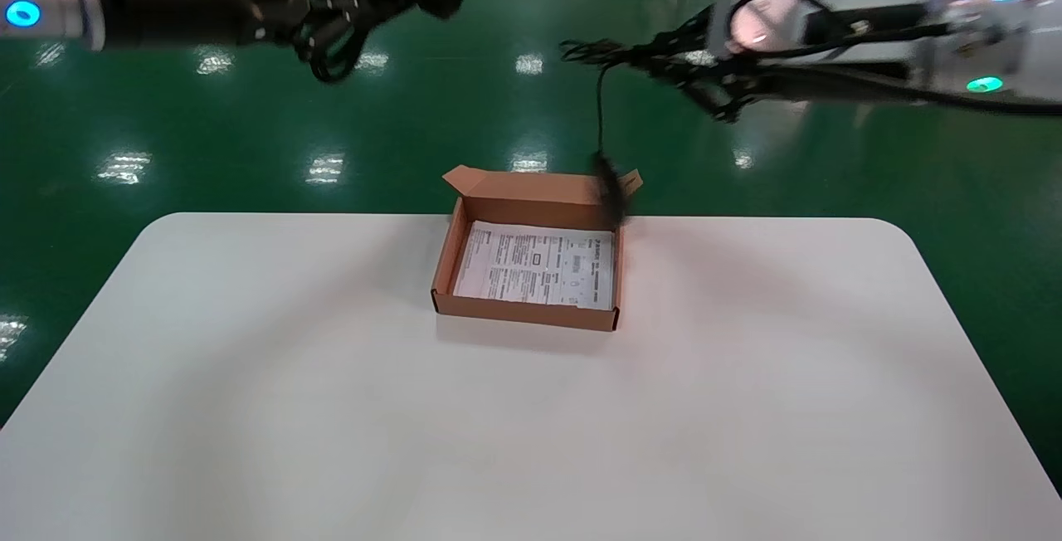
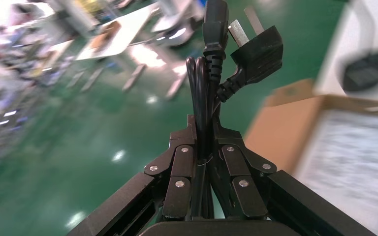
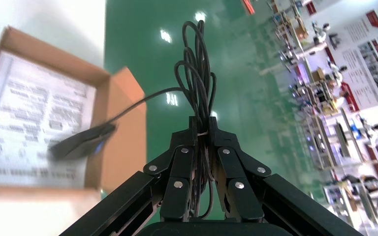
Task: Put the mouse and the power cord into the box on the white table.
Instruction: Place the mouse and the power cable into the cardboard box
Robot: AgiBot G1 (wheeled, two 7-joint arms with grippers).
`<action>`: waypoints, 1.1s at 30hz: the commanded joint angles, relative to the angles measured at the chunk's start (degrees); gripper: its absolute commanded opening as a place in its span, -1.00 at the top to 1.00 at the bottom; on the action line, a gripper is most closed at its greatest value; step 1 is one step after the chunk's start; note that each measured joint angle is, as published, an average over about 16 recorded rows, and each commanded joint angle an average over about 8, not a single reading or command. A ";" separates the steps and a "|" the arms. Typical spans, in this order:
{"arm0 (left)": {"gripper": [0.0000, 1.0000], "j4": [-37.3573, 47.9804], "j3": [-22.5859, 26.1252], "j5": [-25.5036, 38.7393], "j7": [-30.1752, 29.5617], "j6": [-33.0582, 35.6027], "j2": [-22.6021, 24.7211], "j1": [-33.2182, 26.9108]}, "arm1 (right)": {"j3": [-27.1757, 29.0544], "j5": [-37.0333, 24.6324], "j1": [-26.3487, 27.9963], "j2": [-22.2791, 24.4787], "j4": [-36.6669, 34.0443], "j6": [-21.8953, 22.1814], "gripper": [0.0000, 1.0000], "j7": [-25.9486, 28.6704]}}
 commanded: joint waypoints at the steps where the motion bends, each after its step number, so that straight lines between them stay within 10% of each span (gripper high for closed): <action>1: 1.00 -1.23 -0.01 0.30 -0.22 -3.63 0.72 -0.04 | -0.04 0.15 -1.28 -1.28 1.42 0.65 1.00 0.27; 33: 1.00 -40.45 4.95 9.86 -32.46 -8.50 -12.97 11.42 | -7.15 -3.25 -8.86 -14.72 -5.76 12.77 0.98 -8.05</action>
